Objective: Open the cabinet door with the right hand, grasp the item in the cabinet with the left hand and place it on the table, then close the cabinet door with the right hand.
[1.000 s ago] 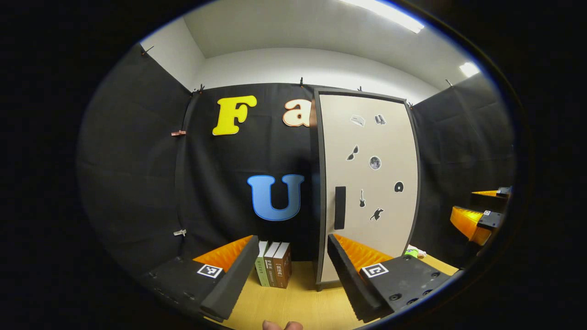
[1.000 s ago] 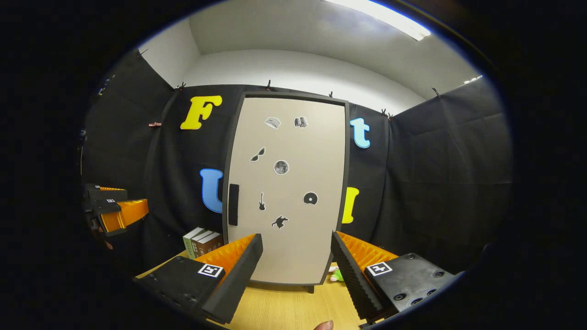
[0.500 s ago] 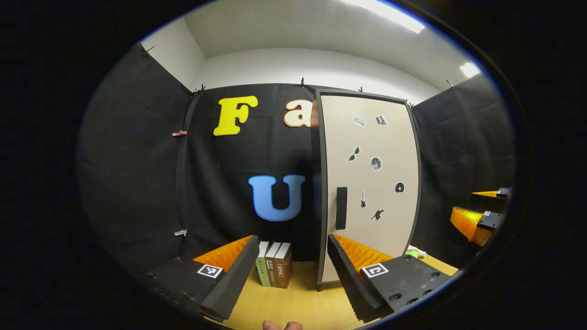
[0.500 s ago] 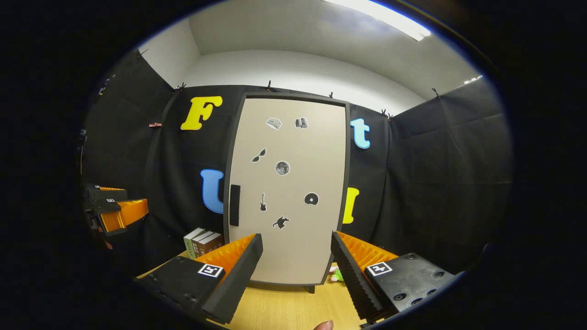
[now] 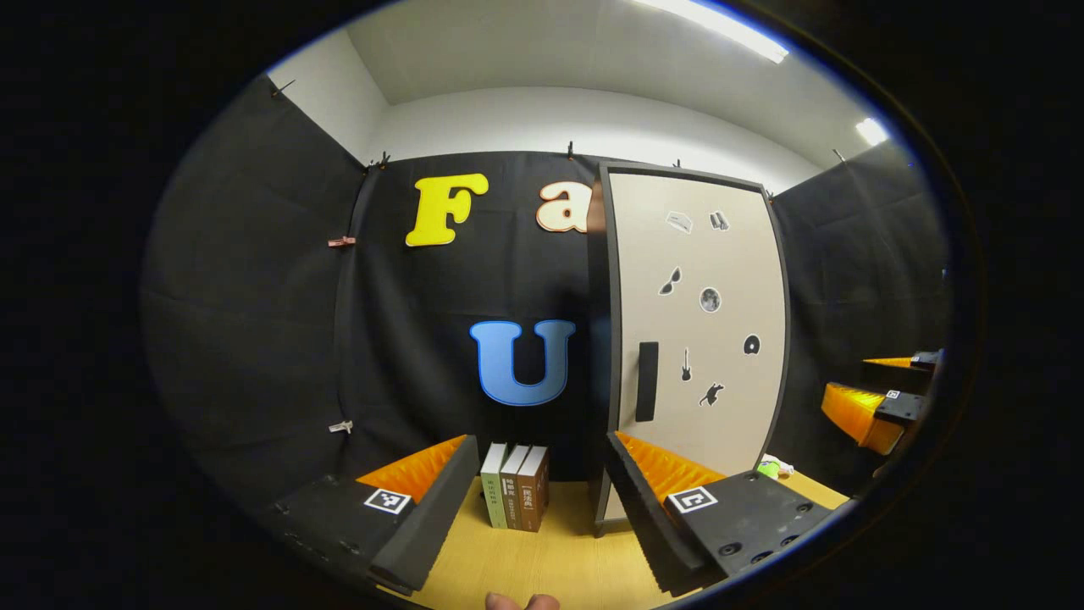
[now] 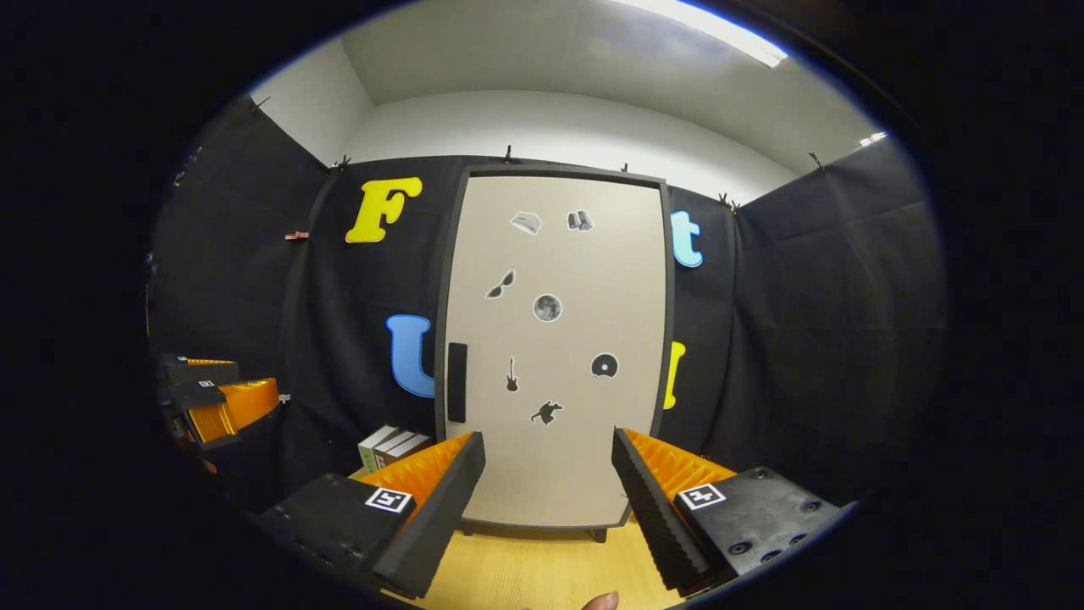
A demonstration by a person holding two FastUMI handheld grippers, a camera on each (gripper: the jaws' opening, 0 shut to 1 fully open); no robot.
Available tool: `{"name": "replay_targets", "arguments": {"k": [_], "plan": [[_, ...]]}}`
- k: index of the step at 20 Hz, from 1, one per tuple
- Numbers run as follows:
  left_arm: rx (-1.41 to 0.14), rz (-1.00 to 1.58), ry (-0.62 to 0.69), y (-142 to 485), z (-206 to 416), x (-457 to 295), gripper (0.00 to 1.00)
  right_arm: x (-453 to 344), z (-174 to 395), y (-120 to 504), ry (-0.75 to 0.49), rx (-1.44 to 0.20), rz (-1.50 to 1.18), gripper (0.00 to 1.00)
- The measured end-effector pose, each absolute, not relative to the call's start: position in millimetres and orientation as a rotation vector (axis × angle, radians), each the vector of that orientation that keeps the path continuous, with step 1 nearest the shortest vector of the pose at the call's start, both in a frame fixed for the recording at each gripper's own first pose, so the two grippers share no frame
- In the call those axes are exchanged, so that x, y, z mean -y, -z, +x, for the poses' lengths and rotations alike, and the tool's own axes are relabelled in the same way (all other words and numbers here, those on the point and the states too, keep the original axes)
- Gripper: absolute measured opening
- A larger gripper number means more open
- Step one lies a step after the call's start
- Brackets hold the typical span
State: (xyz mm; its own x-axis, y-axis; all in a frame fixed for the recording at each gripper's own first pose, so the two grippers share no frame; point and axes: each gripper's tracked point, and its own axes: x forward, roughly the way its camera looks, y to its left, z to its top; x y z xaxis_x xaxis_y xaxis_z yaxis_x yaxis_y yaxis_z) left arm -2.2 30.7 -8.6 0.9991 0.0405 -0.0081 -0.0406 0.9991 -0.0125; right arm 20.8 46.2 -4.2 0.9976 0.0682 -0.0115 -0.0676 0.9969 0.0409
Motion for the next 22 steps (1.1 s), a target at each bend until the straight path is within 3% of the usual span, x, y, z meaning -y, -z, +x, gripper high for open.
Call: {"name": "replay_targets", "arguments": {"k": [11,22], "plan": [[-0.052,-0.043,-0.091,37,16,-69,0.95,-140,133,24,-0.181,-0.047,0.111,0.98],[-0.089,-0.057,-0.125,63,34,-102,0.95,-190,248,63,-0.154,-0.112,0.111,0.98]]}}
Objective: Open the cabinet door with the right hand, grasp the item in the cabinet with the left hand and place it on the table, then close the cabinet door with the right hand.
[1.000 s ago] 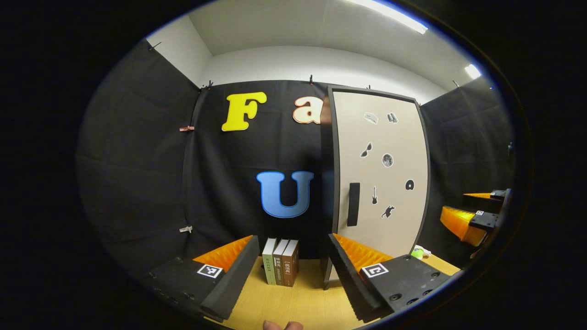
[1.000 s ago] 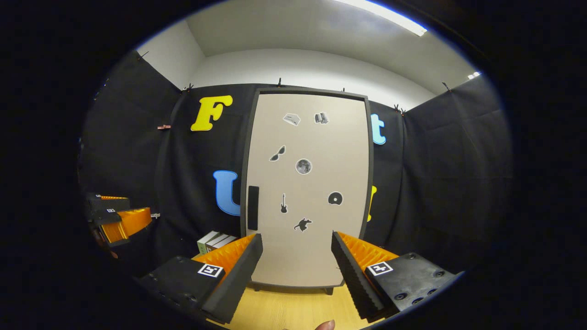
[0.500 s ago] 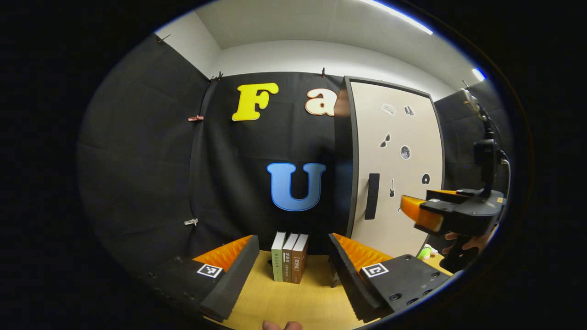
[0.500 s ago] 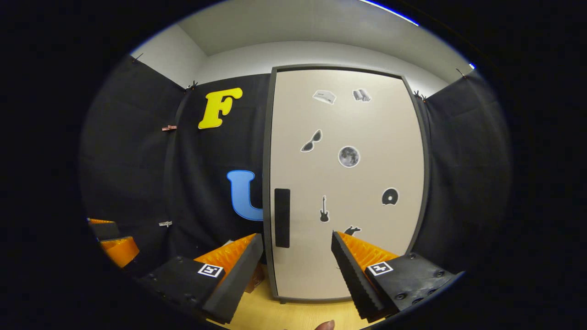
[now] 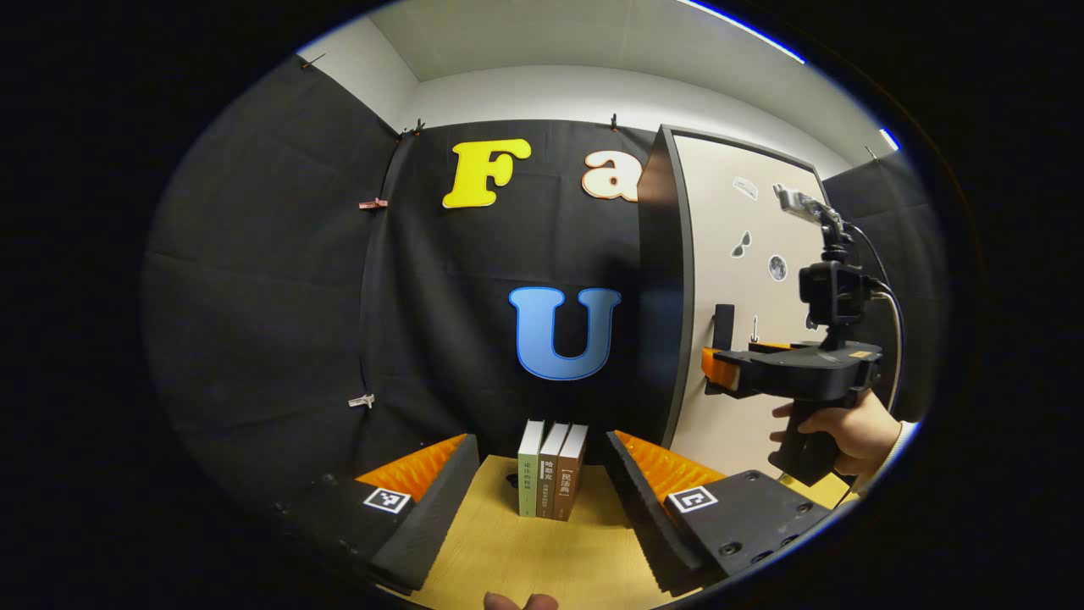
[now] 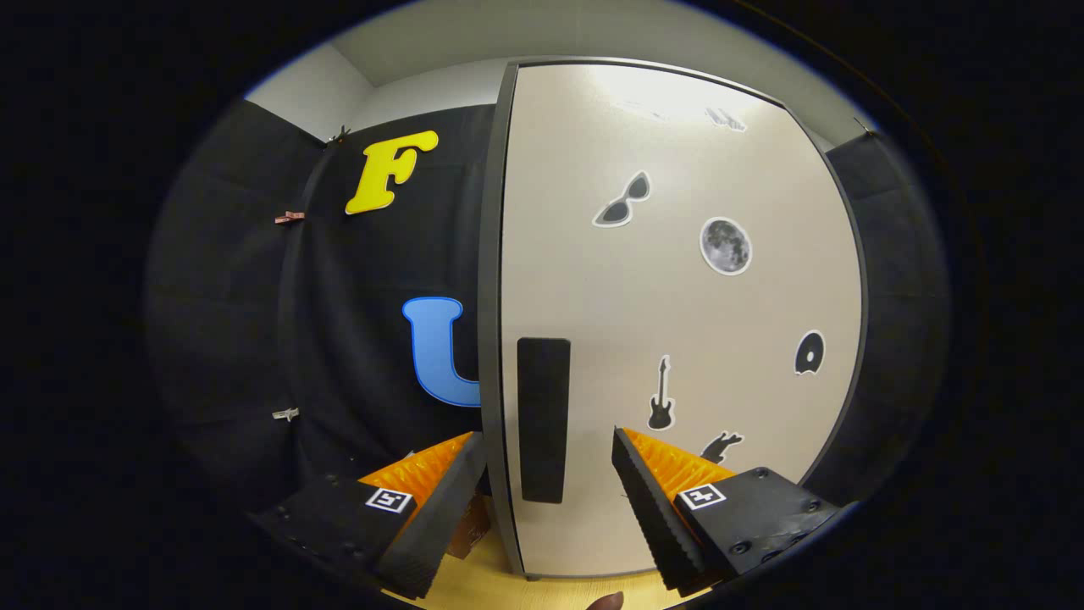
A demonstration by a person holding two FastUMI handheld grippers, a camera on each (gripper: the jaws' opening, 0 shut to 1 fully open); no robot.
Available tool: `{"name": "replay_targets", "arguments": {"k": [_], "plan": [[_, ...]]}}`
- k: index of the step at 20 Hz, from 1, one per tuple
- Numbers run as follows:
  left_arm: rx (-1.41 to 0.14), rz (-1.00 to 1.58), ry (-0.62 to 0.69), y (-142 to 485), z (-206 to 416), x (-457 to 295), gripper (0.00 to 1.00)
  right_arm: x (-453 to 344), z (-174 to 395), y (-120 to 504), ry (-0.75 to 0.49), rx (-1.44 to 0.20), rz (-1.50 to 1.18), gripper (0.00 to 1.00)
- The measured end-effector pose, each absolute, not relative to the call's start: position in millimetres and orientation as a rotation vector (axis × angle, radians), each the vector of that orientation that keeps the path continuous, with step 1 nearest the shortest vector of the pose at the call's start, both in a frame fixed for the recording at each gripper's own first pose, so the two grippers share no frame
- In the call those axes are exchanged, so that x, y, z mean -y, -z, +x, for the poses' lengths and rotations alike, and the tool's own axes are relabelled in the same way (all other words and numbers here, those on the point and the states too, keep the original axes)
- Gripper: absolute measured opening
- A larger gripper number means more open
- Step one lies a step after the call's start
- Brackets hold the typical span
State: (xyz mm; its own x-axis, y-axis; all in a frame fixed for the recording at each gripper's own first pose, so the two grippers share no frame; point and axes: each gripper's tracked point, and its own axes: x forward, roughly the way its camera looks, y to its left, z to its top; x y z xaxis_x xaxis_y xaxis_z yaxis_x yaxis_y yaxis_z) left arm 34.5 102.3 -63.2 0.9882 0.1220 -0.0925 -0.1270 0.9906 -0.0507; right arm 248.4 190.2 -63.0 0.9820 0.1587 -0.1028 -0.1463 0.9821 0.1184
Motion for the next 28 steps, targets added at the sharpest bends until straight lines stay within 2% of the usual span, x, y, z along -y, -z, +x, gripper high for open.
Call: {"name": "replay_targets", "arguments": {"k": [3,5,6,7,8,9,10,11,12,13,14,28], "plan": [[-0.104,-0.062,-0.124,68,33,-105,0.95,-193,268,84,-0.128,-0.168,0.124,0.96],[-0.113,-0.053,-0.125,74,31,-106,0.94,-187,271,84,-0.085,-0.165,0.12,0.84],[-0.117,-0.047,-0.128,77,30,-106,0.94,-187,272,81,-0.078,-0.15,0.114,0.69],[-0.121,-0.045,-0.128,77,29,-106,0.94,-194,272,79,-0.102,-0.147,0.131,0.62],[-0.123,-0.045,-0.128,79,28,-106,0.94,-195,270,81,-0.1,-0.156,0.14,0.44],[-0.123,-0.046,-0.13,78,26,-106,0.94,-194,270,81,-0.101,-0.161,0.137,0.4],[-0.121,-0.046,-0.133,78,24,-107,0.94,-194,271,81,-0.098,-0.161,0.142,0.31],[-0.119,-0.045,-0.139,76,22,-109,0.94,-194,272,81,-0.102,-0.159,0.139,0.33],[-0.116,-0.045,-0.141,75,19,-108,0.95,-193,270,81,-0.112,-0.159,0.126,0.25],[-0.113,-0.047,-0.144,73,15,-108,0.95,-193,270,83,-0.127,-0.162,0.123,0.24],[-0.11,-0.048,-0.146,72,13,-109,0.94,-193,266,81,-0.142,-0.167,0.126,0.18],[-0.072,-0.041,-0.115,50,-33,-61,0.94,-168,183,67,-0.295,-0.186,0.186,0.18]]}}
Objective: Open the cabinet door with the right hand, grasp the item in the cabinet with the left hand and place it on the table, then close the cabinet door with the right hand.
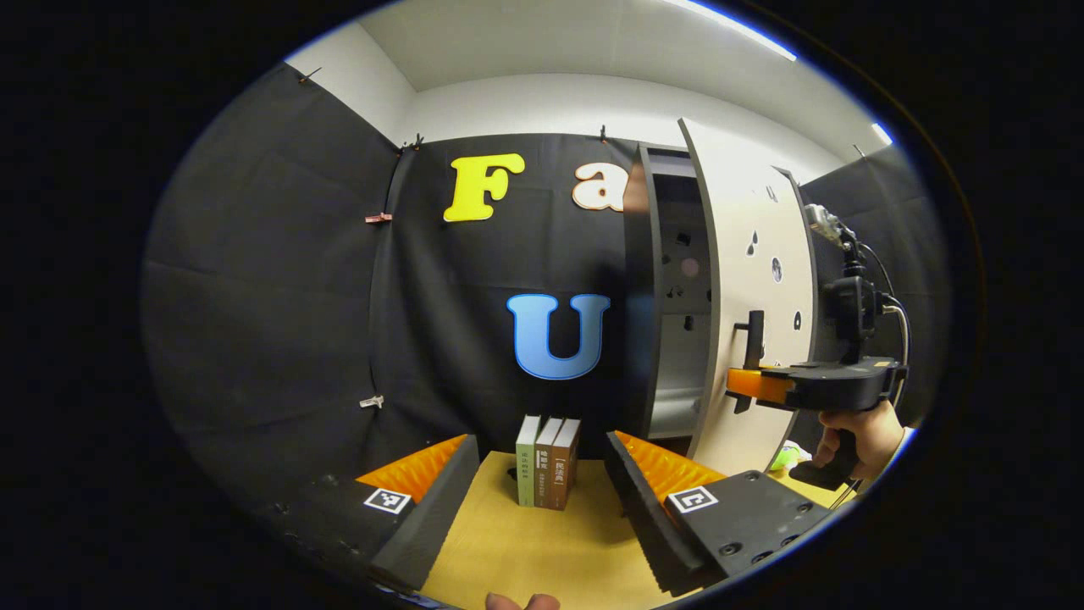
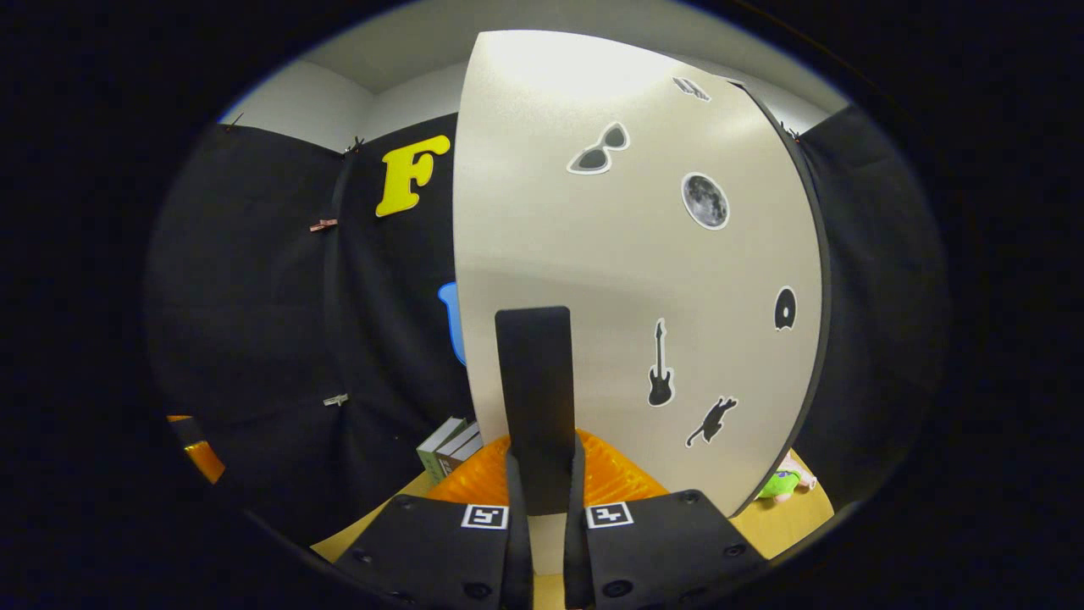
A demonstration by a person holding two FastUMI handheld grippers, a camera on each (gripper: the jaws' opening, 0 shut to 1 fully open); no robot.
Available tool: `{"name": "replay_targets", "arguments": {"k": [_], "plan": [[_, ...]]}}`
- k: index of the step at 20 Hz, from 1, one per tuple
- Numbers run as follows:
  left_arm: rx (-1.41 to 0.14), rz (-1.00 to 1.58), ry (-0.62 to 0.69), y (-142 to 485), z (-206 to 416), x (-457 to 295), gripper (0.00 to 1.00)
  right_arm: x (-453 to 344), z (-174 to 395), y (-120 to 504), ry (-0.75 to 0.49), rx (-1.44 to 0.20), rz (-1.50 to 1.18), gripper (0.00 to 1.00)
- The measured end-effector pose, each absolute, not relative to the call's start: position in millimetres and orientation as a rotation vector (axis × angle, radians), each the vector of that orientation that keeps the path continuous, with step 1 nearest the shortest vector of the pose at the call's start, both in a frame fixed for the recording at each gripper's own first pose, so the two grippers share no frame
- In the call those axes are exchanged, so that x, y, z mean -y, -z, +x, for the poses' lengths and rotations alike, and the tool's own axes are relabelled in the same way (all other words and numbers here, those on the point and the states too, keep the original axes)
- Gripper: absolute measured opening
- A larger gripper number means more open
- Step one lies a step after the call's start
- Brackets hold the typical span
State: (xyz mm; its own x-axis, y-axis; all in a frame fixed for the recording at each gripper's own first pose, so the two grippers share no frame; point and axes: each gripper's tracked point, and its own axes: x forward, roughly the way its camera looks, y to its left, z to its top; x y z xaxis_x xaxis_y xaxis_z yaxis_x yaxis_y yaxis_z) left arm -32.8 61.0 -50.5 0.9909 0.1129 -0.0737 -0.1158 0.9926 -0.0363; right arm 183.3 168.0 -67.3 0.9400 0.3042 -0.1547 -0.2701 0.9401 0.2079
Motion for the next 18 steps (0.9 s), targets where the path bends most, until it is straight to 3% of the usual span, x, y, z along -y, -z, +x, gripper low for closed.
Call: {"name": "replay_targets", "arguments": {"k": [10,18], "plan": [[-0.073,-0.043,-0.053,44,-43,-15,0.94,-120,144,65,-0.262,-0.181,0.188,0.18],[-0.064,-0.053,0.025,35,-21,32,0.94,-75,134,65,-0.145,-0.172,0.141,0.17]]}}
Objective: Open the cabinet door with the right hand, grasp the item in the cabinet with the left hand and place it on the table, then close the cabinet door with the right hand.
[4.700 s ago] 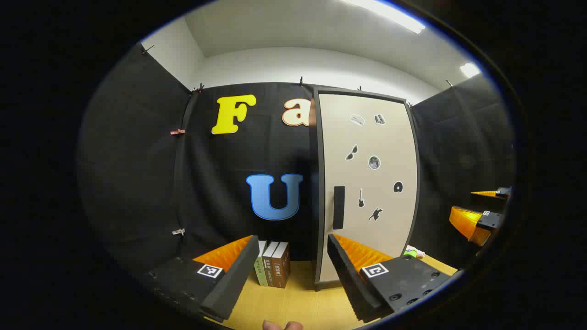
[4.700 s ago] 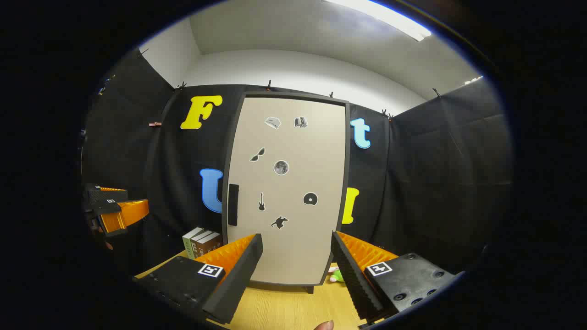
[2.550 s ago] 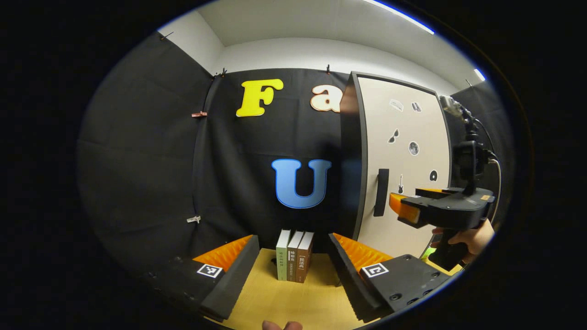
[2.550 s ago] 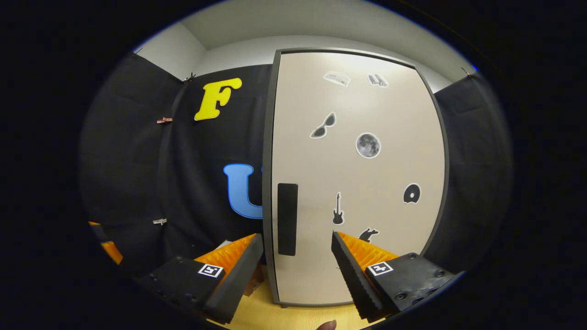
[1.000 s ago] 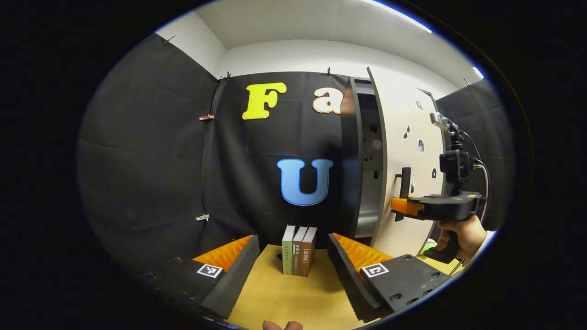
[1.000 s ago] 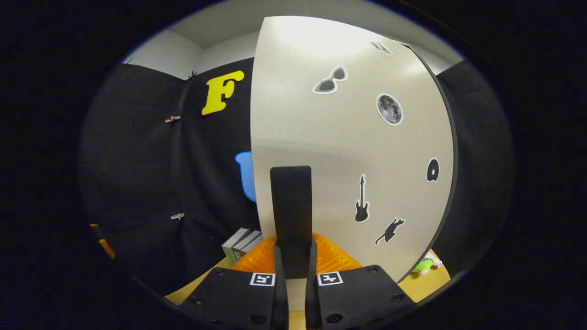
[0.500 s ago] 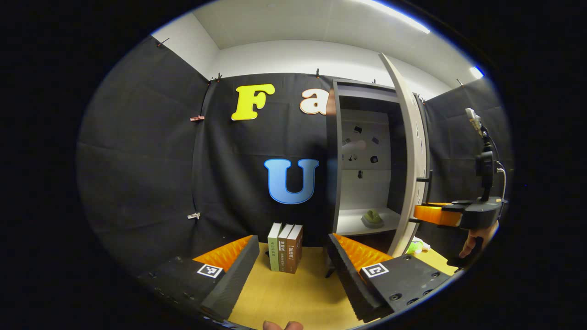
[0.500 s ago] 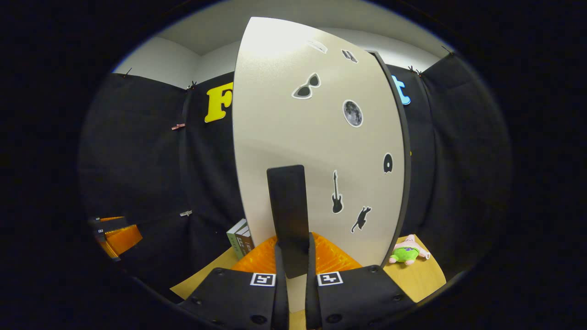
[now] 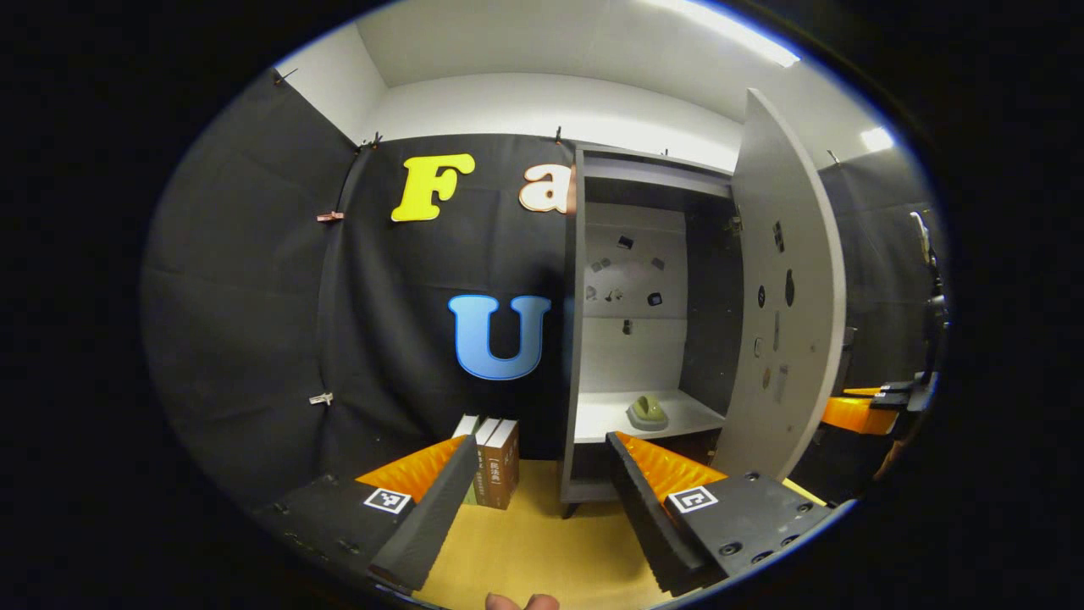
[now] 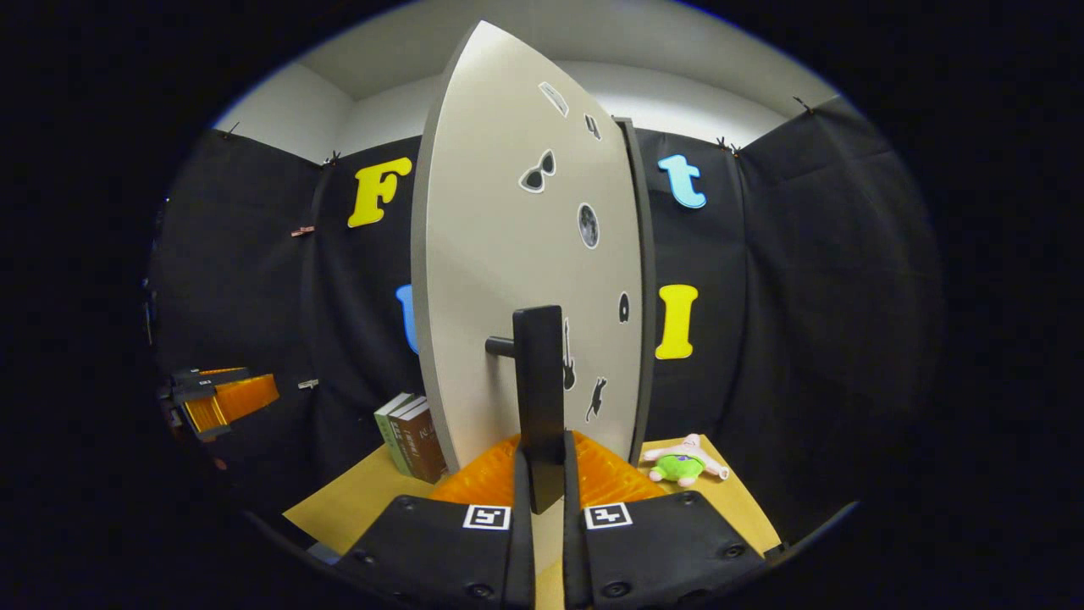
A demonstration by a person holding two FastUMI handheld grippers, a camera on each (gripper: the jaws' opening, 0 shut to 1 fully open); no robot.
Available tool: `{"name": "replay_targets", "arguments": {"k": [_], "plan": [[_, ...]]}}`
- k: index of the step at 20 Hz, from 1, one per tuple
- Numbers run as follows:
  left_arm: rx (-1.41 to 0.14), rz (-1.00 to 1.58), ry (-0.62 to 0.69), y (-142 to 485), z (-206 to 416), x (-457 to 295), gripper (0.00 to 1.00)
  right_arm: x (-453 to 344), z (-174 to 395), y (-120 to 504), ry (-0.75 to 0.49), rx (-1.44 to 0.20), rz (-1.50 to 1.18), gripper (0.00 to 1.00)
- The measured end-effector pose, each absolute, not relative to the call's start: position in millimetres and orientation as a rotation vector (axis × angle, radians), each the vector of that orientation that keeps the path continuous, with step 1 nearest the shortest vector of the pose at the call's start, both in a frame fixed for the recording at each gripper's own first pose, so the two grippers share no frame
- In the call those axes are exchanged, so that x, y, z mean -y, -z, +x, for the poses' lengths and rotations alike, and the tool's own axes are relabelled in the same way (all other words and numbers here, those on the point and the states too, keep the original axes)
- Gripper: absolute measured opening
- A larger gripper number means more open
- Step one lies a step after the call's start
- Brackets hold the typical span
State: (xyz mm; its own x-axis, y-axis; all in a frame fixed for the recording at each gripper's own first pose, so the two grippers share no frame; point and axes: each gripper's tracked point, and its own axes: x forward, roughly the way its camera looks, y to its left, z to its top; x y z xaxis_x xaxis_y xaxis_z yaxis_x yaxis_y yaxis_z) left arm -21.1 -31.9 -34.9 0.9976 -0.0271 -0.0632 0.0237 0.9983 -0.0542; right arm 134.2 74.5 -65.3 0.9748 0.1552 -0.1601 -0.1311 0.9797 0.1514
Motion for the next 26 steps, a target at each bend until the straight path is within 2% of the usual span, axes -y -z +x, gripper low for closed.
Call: {"name": "replay_targets", "arguments": {"k": [4,8,12,20,26], "plan": [[-0.059,-0.046,0.053,34,-11,52,0.94,-57,130,66,-0.073,-0.185,0.157,0.16],[-0.057,-0.045,0.081,31,-6,65,0.94,-30,132,62,0.011,-0.159,0.065,0.16],[-0.057,-0.046,0.096,31,-1,69,0.92,2,131,57,0.126,-0.136,0.016,0.11],[-0.074,-0.066,0.128,37,10,71,0.94,19,129,56,0.212,-0.118,0.047,0.1],[-0.078,-0.064,0.147,38,24,81,0.94,18,128,56,0.197,-0.122,0.061,0.08]]}}
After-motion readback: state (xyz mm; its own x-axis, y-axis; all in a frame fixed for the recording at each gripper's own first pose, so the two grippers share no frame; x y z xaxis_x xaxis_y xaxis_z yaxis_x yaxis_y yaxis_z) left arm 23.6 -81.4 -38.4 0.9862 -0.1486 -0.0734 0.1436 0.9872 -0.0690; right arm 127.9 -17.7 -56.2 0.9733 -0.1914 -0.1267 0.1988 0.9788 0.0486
